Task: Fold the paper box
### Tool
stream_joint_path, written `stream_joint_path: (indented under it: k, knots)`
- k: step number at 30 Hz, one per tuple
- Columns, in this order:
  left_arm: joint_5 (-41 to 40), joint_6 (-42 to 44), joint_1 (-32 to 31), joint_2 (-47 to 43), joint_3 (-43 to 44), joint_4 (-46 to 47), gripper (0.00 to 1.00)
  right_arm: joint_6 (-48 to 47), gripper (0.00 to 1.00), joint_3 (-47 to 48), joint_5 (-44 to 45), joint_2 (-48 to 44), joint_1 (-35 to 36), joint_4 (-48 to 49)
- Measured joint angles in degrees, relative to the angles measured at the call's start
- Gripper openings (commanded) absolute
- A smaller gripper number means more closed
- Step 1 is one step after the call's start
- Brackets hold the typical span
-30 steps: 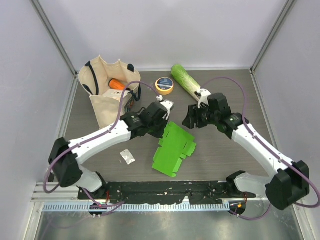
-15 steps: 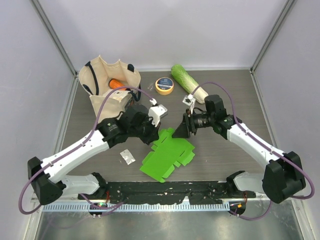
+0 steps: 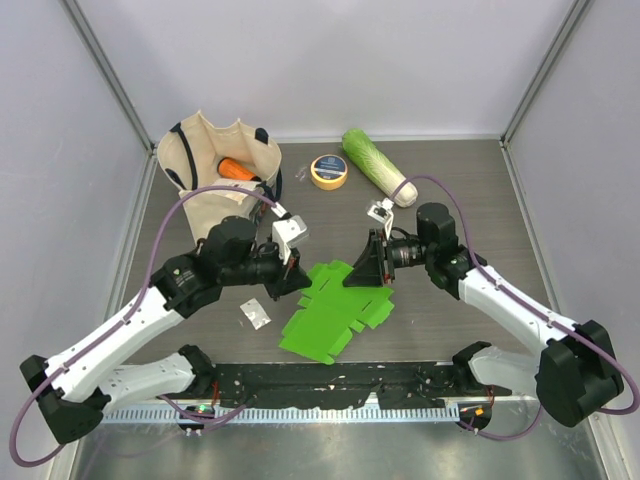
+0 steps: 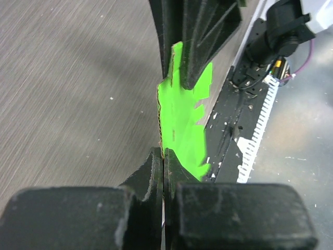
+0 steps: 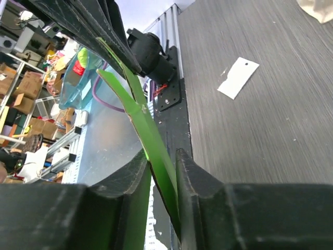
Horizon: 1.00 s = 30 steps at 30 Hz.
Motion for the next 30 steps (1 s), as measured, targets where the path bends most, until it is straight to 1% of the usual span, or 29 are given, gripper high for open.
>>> stream_joint_path:
  k: [1,2,3,4,5,6,7,9,10,14,15,16,18,20,21,23,25,27,29,30]
  knots:
    - [1.0,0.0,0.1,-0.7,-0.3,0.4,0.00,0.9,0.08,-0.3,-0.7,0.0,0.1,1.4]
    - [1.8,0.0,0.1,-1.4,-0.6,0.7,0.00,1.6,0.03,-0.3,-1.3,0.0,0.2,2.6]
    - [2.5,0.0,0.2,-1.9,-0.8,1.0,0.00,2.0,0.01,-0.4,-1.9,0.0,0.2,3.5]
    - [3.1,0.0,0.2,-2.3,-1.1,1.4,0.00,3.0,0.01,-0.3,-3.0,0.0,0.4,4.9]
    - [3.9,0.0,0.4,-2.8,-1.4,1.5,0.07,3.5,0.01,-0.3,-3.3,-0.2,0.6,5.6]
    - [4.6,-0.1,0.6,-3.2,-1.6,1.6,0.24,3.8,0.01,-0.4,-3.7,-0.2,0.6,5.8]
    - [5.0,-0.3,0.8,-3.4,-1.6,1.9,0.60,3.8,0.01,-0.4,-3.5,-0.2,0.7,6.0]
    - [5.6,-2.2,2.0,-3.5,-1.4,2.9,0.79,3.0,0.01,0.0,-1.9,-0.4,0.7,4.9]
    - [6.0,-3.1,2.8,-3.3,-1.0,3.3,0.81,2.2,0.01,0.3,-0.6,-0.4,0.6,3.6]
    - [5.9,-10.2,8.1,-0.6,4.1,5.2,0.84,-0.3,0.01,1.2,4.8,-0.4,0.4,-1.0]
    - [5.2,-12.2,9.0,0.8,6.3,5.7,0.82,-0.8,0.01,1.3,5.9,-0.4,0.3,-1.8]
    - [4.1,-13.7,9.8,2.4,8.7,6.0,0.77,-1.2,0.01,1.5,6.8,-0.4,0.3,-2.6]
    - [3.0,-15.5,10.7,5.9,13.0,6.3,0.62,-1.9,0.01,2.0,7.7,-0.4,0.3,-3.8]
    - [4.0,-16.8,11.9,10.8,17.8,5.8,0.55,-3.1,0.01,3.1,8.2,-0.4,0.3,-5.5]
    - [5.4,-17.2,12.7,13.4,19.9,5.8,0.54,-3.7,0.01,4.0,8.3,-0.3,0.3,-6.6]
    - [9.9,-17.4,14.6,18.0,22.5,5.7,0.55,-4.6,0.01,5.9,8.4,-0.3,0.3,-8.5]
    - [13.7,-18.2,16.6,22.3,24.4,5.3,0.63,-5.5,0.01,8.6,8.6,-0.1,0.3,-10.4]
    - [17.7,-19.4,18.6,25.2,24.7,5.7,0.69,-7.2,0.01,12.7,8.7,0.4,0.3,-13.1]
    - [23.3,-22.3,20.7,26.9,24.6,7.9,0.70,-9.2,0.01,17.1,8.1,1.4,0.3,-15.4]
    - [25.8,-25.0,21.8,27.4,24.4,10.6,0.62,-10.4,0.01,19.7,7.5,2.3,0.3,-16.6]
